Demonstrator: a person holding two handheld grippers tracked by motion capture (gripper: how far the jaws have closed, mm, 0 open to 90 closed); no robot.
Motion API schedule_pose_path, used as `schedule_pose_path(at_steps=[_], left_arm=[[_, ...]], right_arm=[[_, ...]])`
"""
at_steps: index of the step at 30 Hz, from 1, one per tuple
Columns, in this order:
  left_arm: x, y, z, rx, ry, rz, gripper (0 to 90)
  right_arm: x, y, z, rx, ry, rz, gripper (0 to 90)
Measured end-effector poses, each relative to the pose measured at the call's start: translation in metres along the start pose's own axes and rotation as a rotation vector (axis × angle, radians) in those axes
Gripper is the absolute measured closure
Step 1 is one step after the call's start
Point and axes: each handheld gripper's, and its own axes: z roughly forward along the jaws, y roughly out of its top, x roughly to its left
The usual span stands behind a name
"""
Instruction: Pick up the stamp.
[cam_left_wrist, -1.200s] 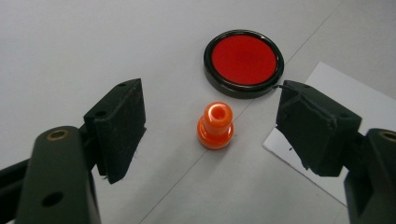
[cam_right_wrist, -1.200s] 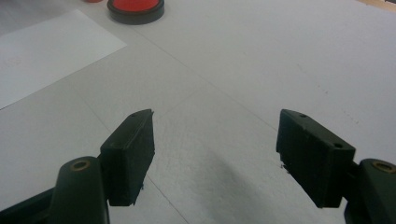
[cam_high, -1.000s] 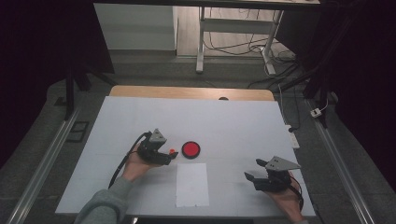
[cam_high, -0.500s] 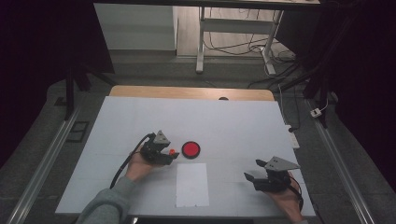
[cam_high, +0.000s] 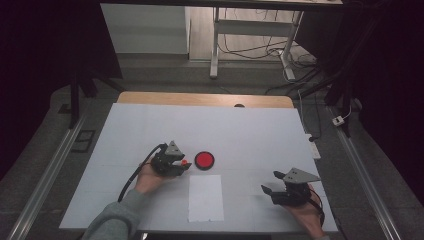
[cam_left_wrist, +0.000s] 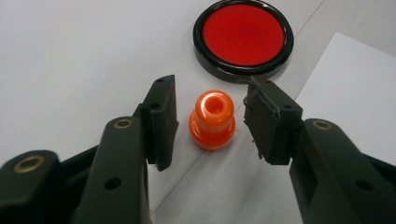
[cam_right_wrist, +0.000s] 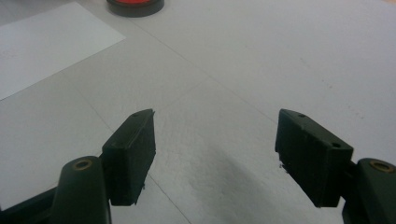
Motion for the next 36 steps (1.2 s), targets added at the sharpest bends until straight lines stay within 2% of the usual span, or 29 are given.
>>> schedule_pose_path(at_steps=[19, 30, 36], left_arm=[[-0.0016, -0.0007, 0.0015, 0.0, 0.006, 0.019, 70.0], [-0.0001, -0.0008, 0.0004, -0.001, -0.005, 0.013, 71.9], [0.0015, -0.0006, -0.0031, -0.02, -0.004, 0.0, 72.1]], right_arm=[[0.0003, -0.0008, 0.0011, 0.006, 0.0, -0.005, 28.6], [-0.0004, -0.001, 0.0002, 0.007, -0.007, -0.004, 28.6], [-0.0001, -0.0008, -0.0001, 0.006, -0.008, -0.005, 28.6]])
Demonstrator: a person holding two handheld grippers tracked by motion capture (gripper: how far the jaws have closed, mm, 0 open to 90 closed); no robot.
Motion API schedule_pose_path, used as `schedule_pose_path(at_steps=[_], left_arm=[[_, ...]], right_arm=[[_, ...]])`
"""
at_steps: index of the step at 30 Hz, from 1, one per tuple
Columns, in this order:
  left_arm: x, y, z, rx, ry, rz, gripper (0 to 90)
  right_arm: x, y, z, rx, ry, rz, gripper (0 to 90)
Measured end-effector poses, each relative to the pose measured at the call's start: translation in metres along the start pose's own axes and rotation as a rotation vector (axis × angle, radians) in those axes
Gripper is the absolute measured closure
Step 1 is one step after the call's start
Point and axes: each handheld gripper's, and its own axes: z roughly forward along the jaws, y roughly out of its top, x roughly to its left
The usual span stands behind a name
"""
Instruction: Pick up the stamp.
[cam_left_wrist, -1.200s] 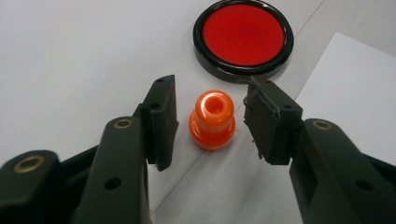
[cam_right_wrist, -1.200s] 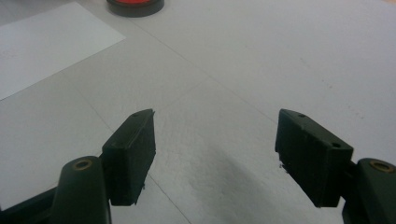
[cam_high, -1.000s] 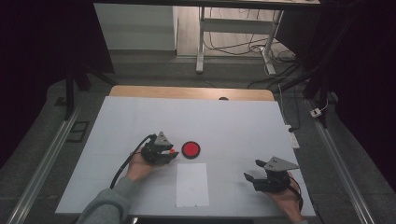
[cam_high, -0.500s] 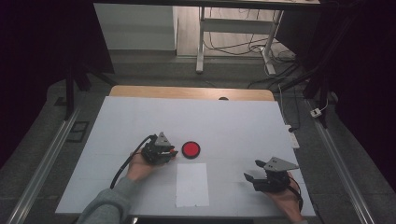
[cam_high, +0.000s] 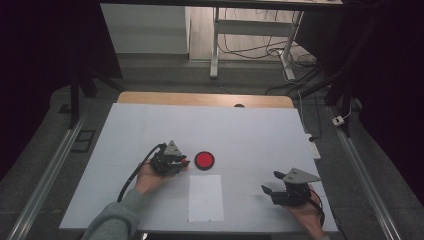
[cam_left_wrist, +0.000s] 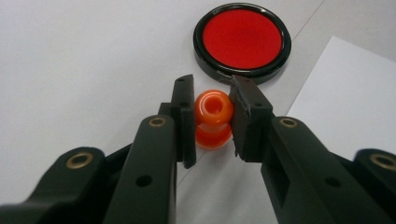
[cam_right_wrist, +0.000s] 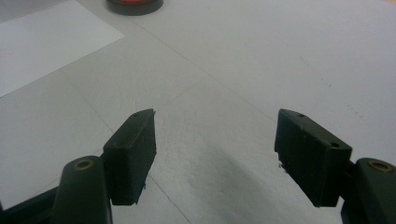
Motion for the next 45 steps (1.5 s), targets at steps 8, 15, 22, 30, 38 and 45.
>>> schedule_pose_path(at_steps=[8, 15, 22, 30, 38, 45], left_arm=[[0.002, 0.0, -0.005, -0.022, -0.009, -0.018, 72.2], [0.004, 0.001, -0.011, -0.047, -0.021, -0.036, 72.2], [0.005, 0.001, -0.016, -0.07, -0.03, -0.047, 72.2], [0.007, 0.002, -0.025, -0.104, -0.039, -0.064, 72.2], [0.008, 0.003, -0.034, -0.145, -0.049, -0.086, 72.2], [0.007, 0.004, -0.042, -0.175, -0.062, -0.096, 72.2]], right_arm=[[0.0, 0.0, 0.0, -0.004, -0.006, 0.001, 28.6], [0.001, 0.0, 0.001, -0.009, 0.0, -0.004, 28.6], [0.001, 0.0, 0.001, -0.015, -0.004, -0.007, 28.6], [0.001, 0.0, 0.001, -0.022, -0.011, -0.003, 28.4], [0.001, 0.0, 0.0, -0.022, -0.016, -0.003, 28.4], [0.001, 0.0, 0.0, -0.04, -0.011, 0.005, 28.3]])
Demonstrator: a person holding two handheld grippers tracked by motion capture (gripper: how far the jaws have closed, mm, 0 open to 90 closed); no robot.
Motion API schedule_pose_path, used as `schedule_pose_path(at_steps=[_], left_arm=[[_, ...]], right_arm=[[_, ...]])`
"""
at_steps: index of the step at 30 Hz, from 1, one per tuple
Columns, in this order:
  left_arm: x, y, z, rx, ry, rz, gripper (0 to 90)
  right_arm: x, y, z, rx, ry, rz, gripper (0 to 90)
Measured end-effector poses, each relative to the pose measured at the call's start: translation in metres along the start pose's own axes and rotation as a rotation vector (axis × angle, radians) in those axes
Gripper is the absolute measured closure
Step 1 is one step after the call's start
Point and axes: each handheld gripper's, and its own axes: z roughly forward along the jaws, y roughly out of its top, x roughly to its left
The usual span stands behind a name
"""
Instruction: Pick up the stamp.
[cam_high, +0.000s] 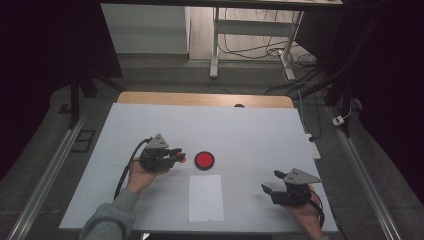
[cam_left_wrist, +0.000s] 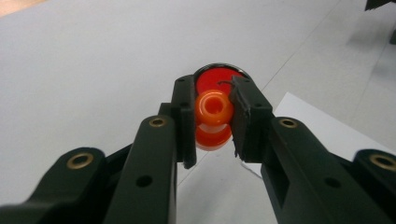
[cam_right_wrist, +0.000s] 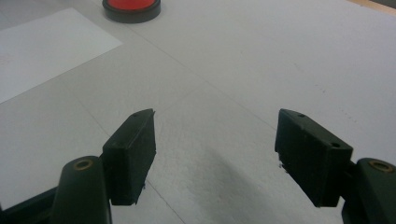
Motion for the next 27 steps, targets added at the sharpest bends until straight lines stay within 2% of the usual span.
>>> schedule_pose_path(at_steps=[6, 13, 21, 27], left_arm=[[-0.001, 0.001, -0.008, -0.024, -0.011, -0.009, 72.2], [-0.006, 0.004, -0.016, -0.048, -0.041, 0.006, 72.2], [-0.02, 0.012, -0.019, -0.069, -0.089, 0.041, 72.2], [-0.032, 0.016, -0.018, -0.066, -0.115, 0.067, 72.2]], right_arm=[[0.0, 0.0, -0.001, 0.0, 0.001, 0.0, 28.1], [0.001, 0.001, 0.0, -0.003, -0.007, 0.0, 27.6], [0.0, 0.001, 0.0, -0.005, -0.006, 0.006, 28.0], [0.001, 0.001, 0.001, 0.003, -0.005, 0.004, 28.0]])
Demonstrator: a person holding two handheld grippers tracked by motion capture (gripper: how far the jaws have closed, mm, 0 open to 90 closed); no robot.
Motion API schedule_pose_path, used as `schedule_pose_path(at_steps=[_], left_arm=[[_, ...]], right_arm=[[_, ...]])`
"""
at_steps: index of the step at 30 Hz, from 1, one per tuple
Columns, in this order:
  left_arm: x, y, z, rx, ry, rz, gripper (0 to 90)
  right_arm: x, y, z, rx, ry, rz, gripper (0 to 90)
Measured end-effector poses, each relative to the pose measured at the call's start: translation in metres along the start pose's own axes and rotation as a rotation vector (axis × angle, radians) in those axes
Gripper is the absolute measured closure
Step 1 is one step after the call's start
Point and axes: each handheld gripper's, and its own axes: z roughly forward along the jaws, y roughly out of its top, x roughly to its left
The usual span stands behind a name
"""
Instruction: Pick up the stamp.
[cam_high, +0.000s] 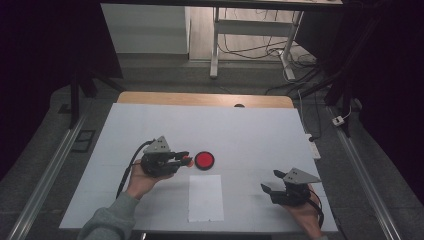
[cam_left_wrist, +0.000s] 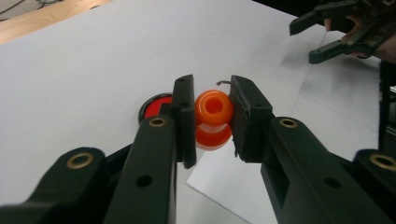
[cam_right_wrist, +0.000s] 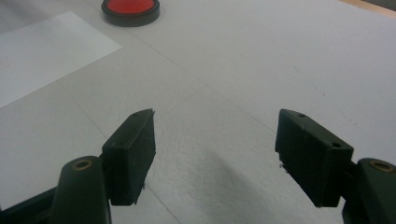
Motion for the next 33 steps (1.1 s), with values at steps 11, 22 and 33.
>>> schedule_pose_path(at_steps=[11, 22, 33], left_arm=[[-0.018, 0.001, 0.014, 0.025, -0.049, 0.035, 72.2], [-0.025, 0.0, 0.024, 0.031, -0.083, 0.042, 72.2], [-0.024, 0.0, 0.023, 0.032, -0.078, 0.04, 72.2]], right_arm=[[0.001, 0.0, 0.002, 0.002, -0.002, -0.006, 28.2], [0.001, 0.0, 0.004, 0.003, 0.005, -0.007, 28.3], [0.001, 0.0, 0.004, 0.002, 0.004, -0.008, 28.2]])
